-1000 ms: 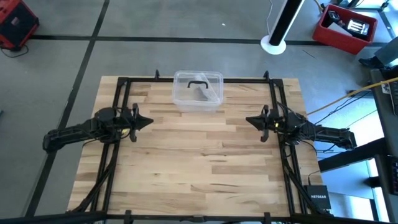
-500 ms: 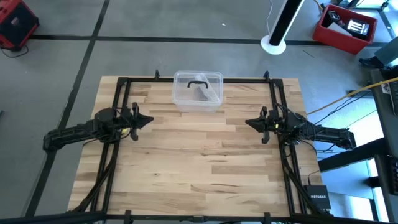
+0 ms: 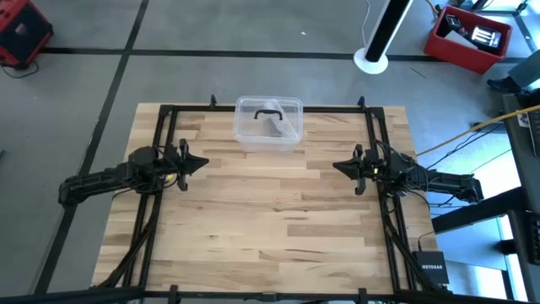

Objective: Roll bandage
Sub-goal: Return to Home Position

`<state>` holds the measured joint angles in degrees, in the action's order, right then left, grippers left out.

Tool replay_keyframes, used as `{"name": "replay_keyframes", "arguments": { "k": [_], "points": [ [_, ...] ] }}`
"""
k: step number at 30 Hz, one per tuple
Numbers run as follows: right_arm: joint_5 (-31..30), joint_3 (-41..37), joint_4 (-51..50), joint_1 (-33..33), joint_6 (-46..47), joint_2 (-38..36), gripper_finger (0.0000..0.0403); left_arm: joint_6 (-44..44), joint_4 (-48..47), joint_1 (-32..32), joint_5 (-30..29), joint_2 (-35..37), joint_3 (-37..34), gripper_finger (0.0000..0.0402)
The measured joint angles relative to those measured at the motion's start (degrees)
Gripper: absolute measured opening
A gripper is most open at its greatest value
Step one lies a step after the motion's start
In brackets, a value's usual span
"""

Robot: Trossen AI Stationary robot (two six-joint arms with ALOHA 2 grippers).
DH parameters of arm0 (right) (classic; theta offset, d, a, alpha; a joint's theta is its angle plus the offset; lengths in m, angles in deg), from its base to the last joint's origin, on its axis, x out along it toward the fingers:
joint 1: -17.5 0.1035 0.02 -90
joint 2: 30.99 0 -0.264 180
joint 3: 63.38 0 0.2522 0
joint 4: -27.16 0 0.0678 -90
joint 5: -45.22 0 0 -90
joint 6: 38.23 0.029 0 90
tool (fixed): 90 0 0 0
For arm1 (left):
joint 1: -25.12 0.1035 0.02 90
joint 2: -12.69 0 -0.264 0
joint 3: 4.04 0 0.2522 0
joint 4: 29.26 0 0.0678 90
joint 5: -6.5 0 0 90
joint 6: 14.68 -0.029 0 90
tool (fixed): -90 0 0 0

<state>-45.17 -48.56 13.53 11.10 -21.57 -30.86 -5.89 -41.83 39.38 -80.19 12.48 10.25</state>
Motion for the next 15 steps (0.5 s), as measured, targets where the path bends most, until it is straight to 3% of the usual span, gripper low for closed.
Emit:
{"name": "replay_keyframes", "arguments": {
  "k": [15],
  "points": [
    [0.0, 0.0, 0.1, 0.0, 0.0, 0.0, 0.0005, 0.0, 0.0, 0.0, 0.0, 0.0, 0.0, 0.0003]
  ]
}}
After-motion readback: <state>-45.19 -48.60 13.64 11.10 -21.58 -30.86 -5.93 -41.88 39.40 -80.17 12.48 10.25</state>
